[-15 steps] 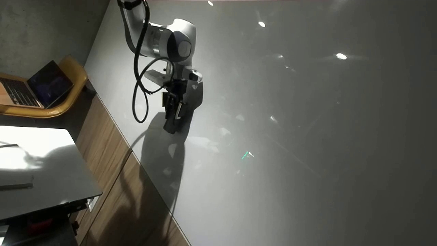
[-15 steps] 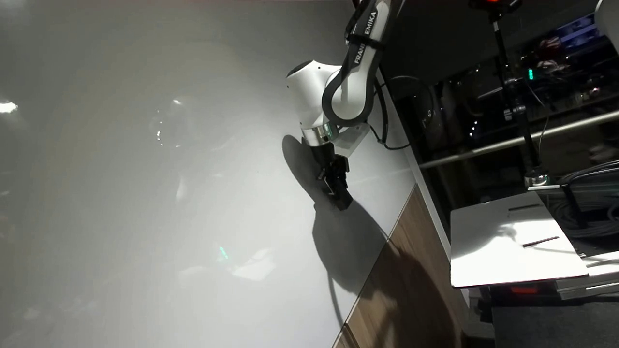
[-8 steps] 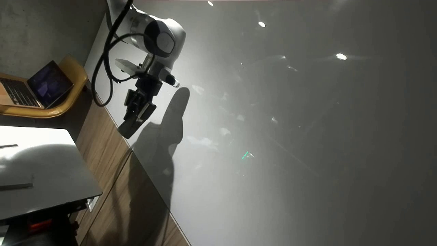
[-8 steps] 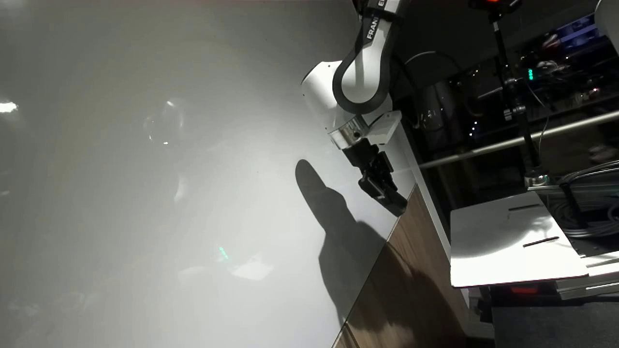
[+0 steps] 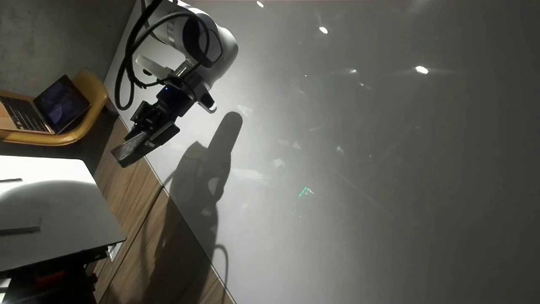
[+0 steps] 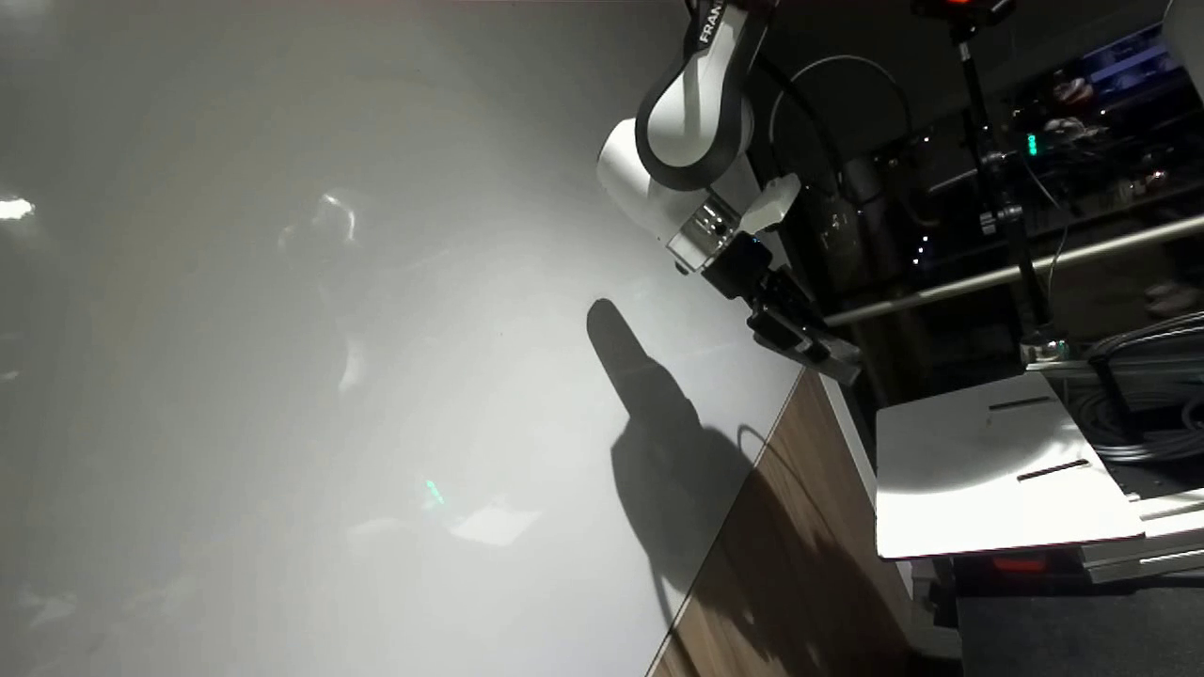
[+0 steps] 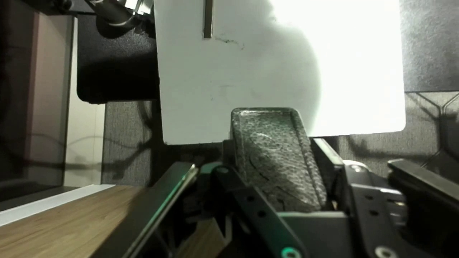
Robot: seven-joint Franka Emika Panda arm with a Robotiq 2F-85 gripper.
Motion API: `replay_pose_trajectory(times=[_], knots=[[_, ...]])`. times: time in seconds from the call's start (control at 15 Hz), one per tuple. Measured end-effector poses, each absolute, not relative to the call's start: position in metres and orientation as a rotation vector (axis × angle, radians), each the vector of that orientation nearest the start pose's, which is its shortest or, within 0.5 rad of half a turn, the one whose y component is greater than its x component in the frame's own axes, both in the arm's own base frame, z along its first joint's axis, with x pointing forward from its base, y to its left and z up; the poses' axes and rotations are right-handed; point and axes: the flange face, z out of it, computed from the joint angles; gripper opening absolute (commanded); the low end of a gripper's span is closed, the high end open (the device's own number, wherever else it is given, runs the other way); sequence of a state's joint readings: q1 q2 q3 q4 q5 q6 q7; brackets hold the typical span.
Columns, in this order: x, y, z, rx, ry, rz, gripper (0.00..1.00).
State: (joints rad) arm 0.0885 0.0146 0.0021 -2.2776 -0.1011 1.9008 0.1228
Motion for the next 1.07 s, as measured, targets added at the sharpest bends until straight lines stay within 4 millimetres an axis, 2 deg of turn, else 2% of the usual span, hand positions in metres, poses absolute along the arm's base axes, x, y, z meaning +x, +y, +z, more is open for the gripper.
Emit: replay_pose_trajectory(times=[0.27, 0.67, 1.07], knots=[[0.463, 0.028, 0.297, -3.107, -0.125, 0.759, 0.29], [0.452, 0.034, 0.266, -2.963, -0.199, 0.929, 0.29], [0.458, 0.036, 0.237, -2.914, -0.195, 1.043, 0.29]])
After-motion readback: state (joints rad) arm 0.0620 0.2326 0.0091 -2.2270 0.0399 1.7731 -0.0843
